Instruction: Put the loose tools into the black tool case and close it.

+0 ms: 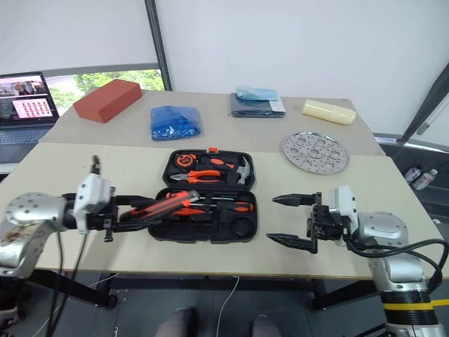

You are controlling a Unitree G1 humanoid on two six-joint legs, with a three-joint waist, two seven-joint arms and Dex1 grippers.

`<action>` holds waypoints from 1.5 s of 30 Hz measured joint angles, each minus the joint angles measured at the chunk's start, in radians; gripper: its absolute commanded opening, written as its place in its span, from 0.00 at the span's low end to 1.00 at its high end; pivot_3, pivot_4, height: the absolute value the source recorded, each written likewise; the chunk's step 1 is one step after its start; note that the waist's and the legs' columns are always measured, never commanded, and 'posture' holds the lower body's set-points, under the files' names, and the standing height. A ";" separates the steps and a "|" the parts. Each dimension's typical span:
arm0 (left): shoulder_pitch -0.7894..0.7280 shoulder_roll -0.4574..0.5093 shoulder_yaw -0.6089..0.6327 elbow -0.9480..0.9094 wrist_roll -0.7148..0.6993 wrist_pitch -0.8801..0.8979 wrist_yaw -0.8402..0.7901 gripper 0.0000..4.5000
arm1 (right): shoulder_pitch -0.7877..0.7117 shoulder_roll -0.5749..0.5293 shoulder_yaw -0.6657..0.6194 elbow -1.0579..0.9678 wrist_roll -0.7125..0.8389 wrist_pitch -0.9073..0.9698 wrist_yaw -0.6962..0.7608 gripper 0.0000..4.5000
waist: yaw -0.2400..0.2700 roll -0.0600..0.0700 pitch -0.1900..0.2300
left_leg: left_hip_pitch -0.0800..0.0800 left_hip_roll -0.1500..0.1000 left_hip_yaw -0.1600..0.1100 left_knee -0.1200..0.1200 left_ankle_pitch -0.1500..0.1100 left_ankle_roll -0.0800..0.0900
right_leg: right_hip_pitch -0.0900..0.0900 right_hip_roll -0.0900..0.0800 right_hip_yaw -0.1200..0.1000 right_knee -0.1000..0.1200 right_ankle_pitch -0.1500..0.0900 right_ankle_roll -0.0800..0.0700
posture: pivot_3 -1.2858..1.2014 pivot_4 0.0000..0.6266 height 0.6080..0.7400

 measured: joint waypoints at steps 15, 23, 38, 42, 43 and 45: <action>-0.150 -0.133 -0.217 0.205 0.296 -0.154 0.006 0.38 | 0.127 -0.002 -0.036 -0.123 0.017 0.017 -0.077 1.00 | 0.000 0.000 0.000 | -0.002 -0.001 -0.001 0.004 0.002 0.005 | 0.001 0.000 0.002 0.001 -0.002 0.010 | 0.52 0.24 1.00; -0.150 -0.165 -0.219 0.209 0.303 -0.145 0.022 0.38 | 0.135 -0.002 -0.037 -0.129 0.020 0.018 -0.087 1.00 | 0.001 0.001 0.000 | -0.002 -0.001 -0.001 0.005 0.002 0.005 | 0.001 0.000 0.002 0.002 -0.002 0.010 | 0.52 0.24 1.00; -0.218 -0.268 0.003 0.319 -0.030 -0.058 -0.062 0.85 | 0.093 0.013 -0.022 -0.048 0.014 0.013 -0.094 1.00 | -0.004 0.001 0.000 | -0.002 -0.001 -0.004 0.006 0.002 0.005 | 0.002 0.001 0.002 0.005 -0.002 0.011 | 0.52 0.24 1.00; -0.184 -0.275 0.003 0.313 -0.029 -0.038 -0.058 0.56 | 0.089 0.026 -0.021 -0.022 0.002 0.007 -0.096 1.00 | -0.002 0.001 0.000 | -0.001 -0.001 -0.003 0.006 0.002 0.005 | 0.003 0.001 0.002 0.004 -0.001 0.010 | 0.52 0.24 1.00; -0.166 -0.283 -0.008 0.313 -0.011 -0.045 -0.049 0.47 | 0.089 0.030 -0.021 -0.021 0.000 0.004 -0.098 1.00 | -0.002 0.001 0.000 | -0.001 -0.001 -0.003 0.006 0.002 0.005 | 0.003 0.001 0.002 0.004 -0.001 0.010 | 0.52 0.24 1.00; -0.135 -0.299 -0.030 0.315 0.026 -0.073 -0.022 0.32 | 0.089 0.036 -0.021 -0.021 -0.002 -0.001 -0.101 1.00 | 0.000 0.001 0.000 | -0.001 -0.001 -0.004 0.007 0.002 0.005 | 0.003 0.001 0.002 0.004 -0.001 0.010 | 0.52 0.24 1.00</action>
